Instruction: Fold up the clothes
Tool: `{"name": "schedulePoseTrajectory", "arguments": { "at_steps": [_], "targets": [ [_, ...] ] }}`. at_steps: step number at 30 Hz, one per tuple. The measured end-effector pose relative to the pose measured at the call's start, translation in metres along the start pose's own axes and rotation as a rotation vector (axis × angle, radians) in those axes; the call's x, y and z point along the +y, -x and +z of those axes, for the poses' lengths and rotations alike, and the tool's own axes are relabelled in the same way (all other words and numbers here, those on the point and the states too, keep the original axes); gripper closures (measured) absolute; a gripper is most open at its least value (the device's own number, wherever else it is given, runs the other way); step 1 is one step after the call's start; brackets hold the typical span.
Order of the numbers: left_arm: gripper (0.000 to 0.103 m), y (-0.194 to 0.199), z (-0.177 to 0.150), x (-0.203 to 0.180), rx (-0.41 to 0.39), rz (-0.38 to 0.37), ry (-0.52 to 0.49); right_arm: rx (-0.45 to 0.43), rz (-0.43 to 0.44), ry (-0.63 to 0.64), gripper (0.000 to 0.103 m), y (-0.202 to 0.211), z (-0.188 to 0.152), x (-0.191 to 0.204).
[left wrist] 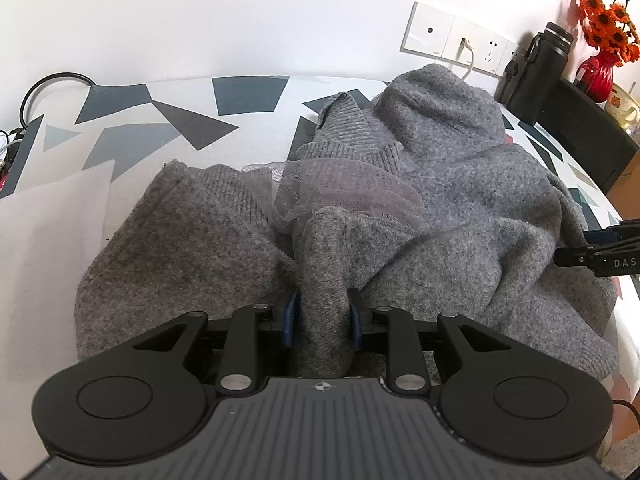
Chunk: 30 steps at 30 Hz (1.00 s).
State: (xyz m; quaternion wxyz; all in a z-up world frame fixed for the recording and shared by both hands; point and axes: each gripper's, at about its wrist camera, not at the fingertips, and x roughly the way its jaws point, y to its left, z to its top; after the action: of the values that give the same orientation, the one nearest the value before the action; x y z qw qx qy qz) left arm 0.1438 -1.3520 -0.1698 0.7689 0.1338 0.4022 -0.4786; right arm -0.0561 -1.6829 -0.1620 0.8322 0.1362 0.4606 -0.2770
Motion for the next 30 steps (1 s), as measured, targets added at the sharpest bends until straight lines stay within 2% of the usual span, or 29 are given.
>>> {"name": "schedulePoseTrajectory", "arguments": {
  "at_steps": [4,13,22,28,30],
  "targets": [
    [0.065,0.000,0.000,0.001,-0.003,-0.026,0.003,0.012,0.010,-0.015,0.051,0.005,0.001,0.001],
    [0.029,-0.003,0.001,-0.004,0.002,-0.102,-0.005,0.021,0.018,-0.037,0.050,0.016,-0.004,0.011],
    [0.029,-0.003,0.000,-0.005,-0.004,-0.100,-0.015,0.030,-0.015,0.017,0.047,0.010,-0.015,0.024],
    [0.034,-0.001,0.000,-0.005,-0.005,-0.084,0.001,0.003,-0.044,0.044,0.047,0.002,-0.014,0.027],
    [0.039,0.001,-0.001,-0.004,-0.010,-0.079,0.016,-0.008,-0.050,0.046,0.047,0.000,-0.014,0.027]
  ]
}}
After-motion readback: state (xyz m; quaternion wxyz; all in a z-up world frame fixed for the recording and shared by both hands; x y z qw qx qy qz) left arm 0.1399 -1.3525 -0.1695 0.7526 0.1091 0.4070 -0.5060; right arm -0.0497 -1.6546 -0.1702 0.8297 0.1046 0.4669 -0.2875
